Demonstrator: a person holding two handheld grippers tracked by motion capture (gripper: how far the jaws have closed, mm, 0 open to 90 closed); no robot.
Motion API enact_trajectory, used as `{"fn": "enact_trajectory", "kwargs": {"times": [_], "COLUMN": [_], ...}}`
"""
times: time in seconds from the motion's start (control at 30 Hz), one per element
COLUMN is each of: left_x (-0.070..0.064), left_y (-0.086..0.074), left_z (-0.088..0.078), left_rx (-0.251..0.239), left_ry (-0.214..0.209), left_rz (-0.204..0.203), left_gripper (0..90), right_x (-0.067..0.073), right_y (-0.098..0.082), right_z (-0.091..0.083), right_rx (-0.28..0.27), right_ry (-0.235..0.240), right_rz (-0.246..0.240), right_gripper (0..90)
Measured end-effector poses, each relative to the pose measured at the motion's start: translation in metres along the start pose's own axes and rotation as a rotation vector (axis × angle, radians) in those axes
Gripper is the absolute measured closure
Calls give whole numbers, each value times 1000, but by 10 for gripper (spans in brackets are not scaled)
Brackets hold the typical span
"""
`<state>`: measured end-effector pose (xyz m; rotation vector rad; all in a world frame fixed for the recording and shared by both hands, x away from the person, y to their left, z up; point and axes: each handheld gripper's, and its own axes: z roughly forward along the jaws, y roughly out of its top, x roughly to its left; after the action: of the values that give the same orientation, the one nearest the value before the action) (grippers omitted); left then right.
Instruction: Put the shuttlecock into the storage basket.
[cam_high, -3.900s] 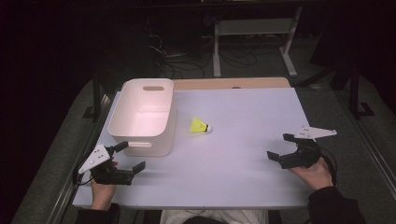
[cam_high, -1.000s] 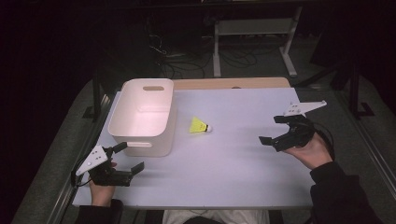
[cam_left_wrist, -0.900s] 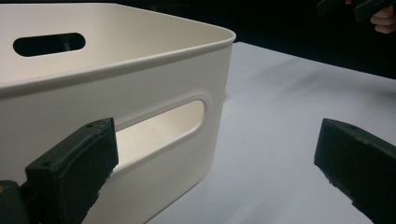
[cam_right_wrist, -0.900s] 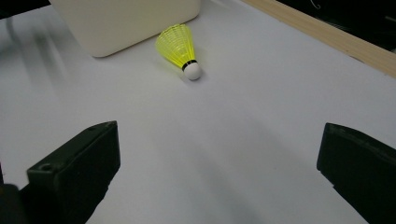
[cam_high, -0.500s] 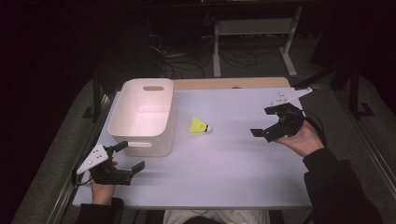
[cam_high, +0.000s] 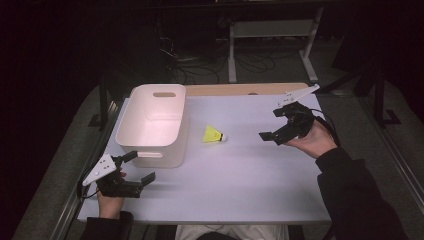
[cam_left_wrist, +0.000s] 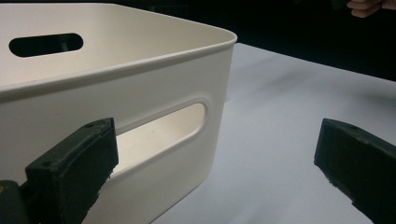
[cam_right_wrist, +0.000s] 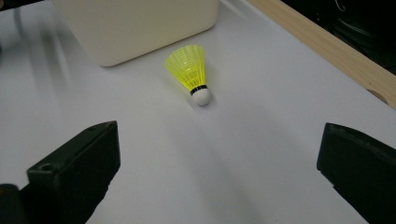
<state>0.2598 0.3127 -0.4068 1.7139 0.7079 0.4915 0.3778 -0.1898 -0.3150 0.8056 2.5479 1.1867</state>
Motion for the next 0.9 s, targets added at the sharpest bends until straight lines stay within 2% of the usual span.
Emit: {"fn": "enact_trajectory", "kwargs": {"times": [0.9], "left_x": [0], "left_y": [0], "left_z": [2], "left_rx": [6], "left_ry": [-9], "left_rz": [-6], "left_gripper": [0], "right_x": [-7], "right_y": [29], "right_z": [24], "right_rx": [35], "right_ry": [32], "right_rz": [-33], "right_gripper": [0]}}
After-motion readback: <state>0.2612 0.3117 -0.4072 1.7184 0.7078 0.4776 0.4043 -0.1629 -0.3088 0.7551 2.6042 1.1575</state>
